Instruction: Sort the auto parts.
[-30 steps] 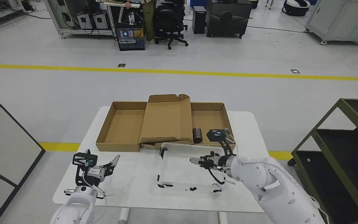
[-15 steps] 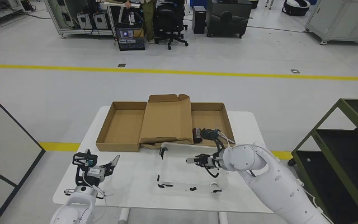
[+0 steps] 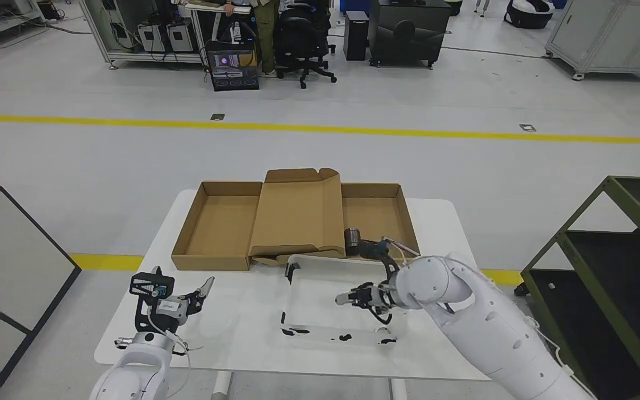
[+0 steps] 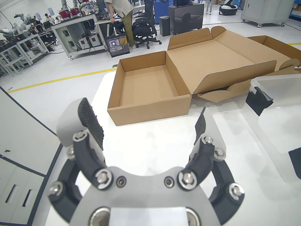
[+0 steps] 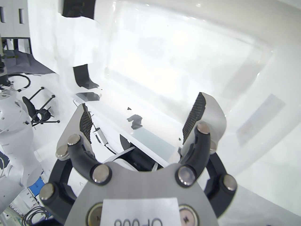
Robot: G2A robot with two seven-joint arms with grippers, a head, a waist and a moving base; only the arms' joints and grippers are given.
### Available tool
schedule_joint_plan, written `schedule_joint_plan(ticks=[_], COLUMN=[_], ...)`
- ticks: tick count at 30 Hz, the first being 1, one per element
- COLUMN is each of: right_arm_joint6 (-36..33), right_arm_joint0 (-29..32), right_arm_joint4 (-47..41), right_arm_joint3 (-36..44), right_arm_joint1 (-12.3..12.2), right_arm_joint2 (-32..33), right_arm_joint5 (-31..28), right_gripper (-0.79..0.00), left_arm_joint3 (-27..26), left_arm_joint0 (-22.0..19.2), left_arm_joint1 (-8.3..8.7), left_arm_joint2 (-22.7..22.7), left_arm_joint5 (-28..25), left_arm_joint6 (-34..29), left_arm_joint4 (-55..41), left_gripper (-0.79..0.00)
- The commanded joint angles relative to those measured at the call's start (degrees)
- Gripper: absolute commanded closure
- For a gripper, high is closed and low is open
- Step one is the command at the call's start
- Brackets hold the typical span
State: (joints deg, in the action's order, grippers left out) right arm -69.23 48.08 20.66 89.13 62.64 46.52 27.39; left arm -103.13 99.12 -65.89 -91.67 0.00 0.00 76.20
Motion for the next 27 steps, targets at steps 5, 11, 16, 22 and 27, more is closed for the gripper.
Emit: schedule_joint_plan(ticks=[5,11,16,22,27], right_arm_joint6=[-3.2,-3.0,-2.5,-2.2,-3.3], right_arm_joint0=[-3.7,-6.4,-8.5,-10.4,-10.9], right_arm_joint4=[0.6,0.8,0.0,-1.1,-2.4], right_arm_joint3=[-4.0,-8.4,-12.2,-15.3,-15.4], right_arm_joint1=[1.7,3.8,5.5,6.9,6.9], right_arm_joint2=[-4.8,-9.5,-12.8,-15.5,-15.6], right_arm_joint5=[2.7,4.6,5.2,5.5,4.3], right_gripper=[-0.785,-0.785,-0.785,-0.785,-0.785], left_arm_joint3=[0.0,0.0,0.0,0.0,0.0], left_arm_joint0=[0.0,0.0,0.0,0.0,0.0], left_arm_joint1=[0.0,0.0,0.0,0.0,0.0], left_arm_joint2=[0.0,0.0,0.0,0.0,0.0], left_arm_joint5=[0.0,0.0,0.0,0.0,0.0], left_arm_joint6=[0.0,0.0,0.0,0.0,0.0], left_arm_joint4=[0.0,0.0,0.0,0.0,0.0], left_gripper=[-0.785,-0.785,-0.785,-0.785,-0.785])
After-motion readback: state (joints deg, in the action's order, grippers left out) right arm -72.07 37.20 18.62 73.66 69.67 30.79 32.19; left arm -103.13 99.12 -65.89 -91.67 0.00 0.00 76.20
